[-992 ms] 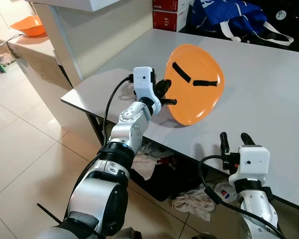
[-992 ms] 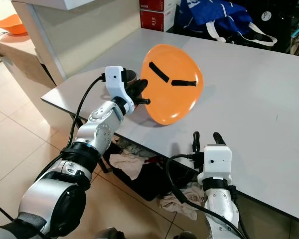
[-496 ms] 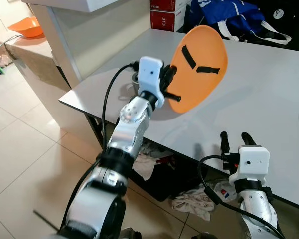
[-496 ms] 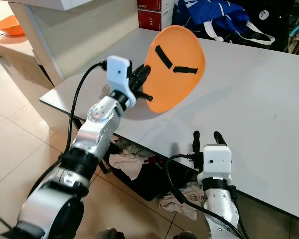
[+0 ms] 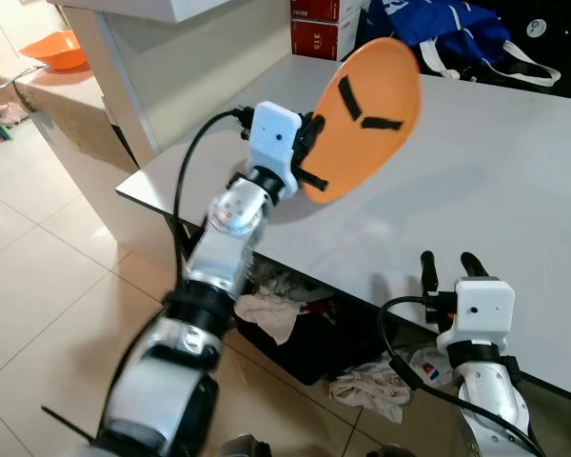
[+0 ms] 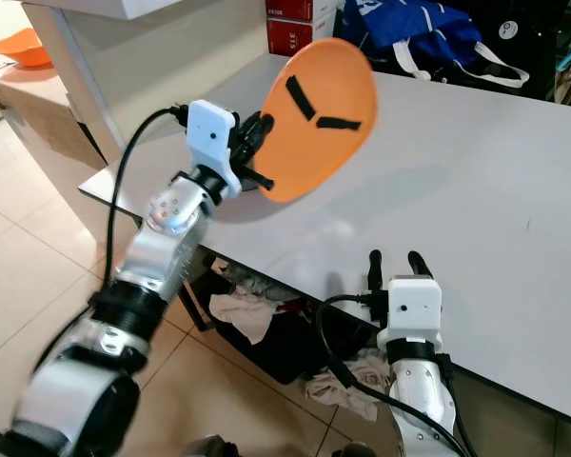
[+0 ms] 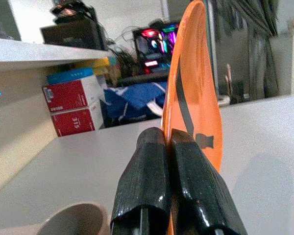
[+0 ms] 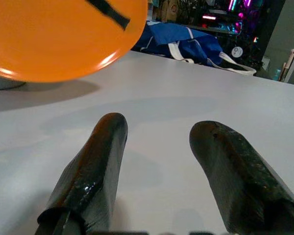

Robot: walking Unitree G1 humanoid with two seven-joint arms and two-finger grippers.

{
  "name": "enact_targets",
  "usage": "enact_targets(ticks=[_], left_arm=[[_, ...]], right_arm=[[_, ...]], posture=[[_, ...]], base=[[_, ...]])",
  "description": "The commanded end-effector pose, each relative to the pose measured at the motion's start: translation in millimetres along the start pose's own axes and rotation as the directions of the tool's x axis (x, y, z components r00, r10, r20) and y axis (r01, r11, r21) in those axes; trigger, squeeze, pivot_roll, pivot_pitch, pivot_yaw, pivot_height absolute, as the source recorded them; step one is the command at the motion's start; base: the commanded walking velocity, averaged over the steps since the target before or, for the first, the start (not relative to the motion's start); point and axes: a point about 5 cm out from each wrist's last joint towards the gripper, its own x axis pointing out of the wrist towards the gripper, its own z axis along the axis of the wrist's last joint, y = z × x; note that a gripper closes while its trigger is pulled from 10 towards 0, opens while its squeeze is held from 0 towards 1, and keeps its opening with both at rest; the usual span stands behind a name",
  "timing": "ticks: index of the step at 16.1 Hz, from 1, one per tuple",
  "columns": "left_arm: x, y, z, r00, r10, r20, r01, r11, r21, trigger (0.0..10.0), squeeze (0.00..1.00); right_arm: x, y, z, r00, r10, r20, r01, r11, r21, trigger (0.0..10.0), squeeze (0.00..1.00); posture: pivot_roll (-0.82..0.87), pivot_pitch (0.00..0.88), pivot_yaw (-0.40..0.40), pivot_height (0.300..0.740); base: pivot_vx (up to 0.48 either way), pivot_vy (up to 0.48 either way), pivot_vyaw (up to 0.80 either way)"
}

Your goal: Setting the table

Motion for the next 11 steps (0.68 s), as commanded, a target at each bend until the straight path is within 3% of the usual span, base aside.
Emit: enact_targets(ticks=[1, 2, 5, 6, 11], left_arm=[[7.3, 7.2, 16, 0.998, -0.040, 0.050, 0.038, 0.998, 0.043, 10.0, 0.00], [10.2, 20.6, 16, 0.997, -0.081, 0.008, 0.080, 0.994, 0.078, 10.0, 0.00], [14.8, 33.5, 22, 0.991, -0.132, -0.036, 0.137, 0.977, 0.163, 10.0, 0.00], [17.5, 29.5, 26, 0.976, -0.211, -0.057, 0.219, 0.943, 0.251, 10.0, 0.00], [18.8, 3.4, 23, 0.903, -0.417, -0.099, 0.424, 0.832, 0.358, 10.0, 0.00]], right_arm=[[2.8, 1.4, 2, 1.000, 0.005, 0.013, -0.005, 1.000, 0.007, 10.0, 0.00], [4.1, 1.9, 2, 1.000, 0.007, 0.016, -0.007, 1.000, 0.007, 10.0, 0.00], [5.7, 2.6, 2, 1.000, 0.003, 0.020, -0.003, 1.000, 0.009, 10.0, 0.00], [6.0, 3.0, 2, 1.000, -0.001, 0.021, 0.000, 1.000, 0.012, 10.0, 0.00], [7.3, 4.3, 2, 1.000, -0.005, 0.024, 0.005, 1.000, 0.015, 10.0, 0.00]], posture=[[-0.08, 0.000, 0.107, 0.707], [-0.08, 0.000, 0.110, 0.707], [-0.08, 0.000, 0.116, 0.707], [-0.08, 0.000, 0.120, 0.707], [-0.08, 0.000, 0.127, 0.707]], base=[[0.000, 0.000, 0.00], [0.000, 0.000, 0.00], [0.000, 0.000, 0.00], [0.000, 0.000, 0.00], [0.000, 0.000, 0.00]])
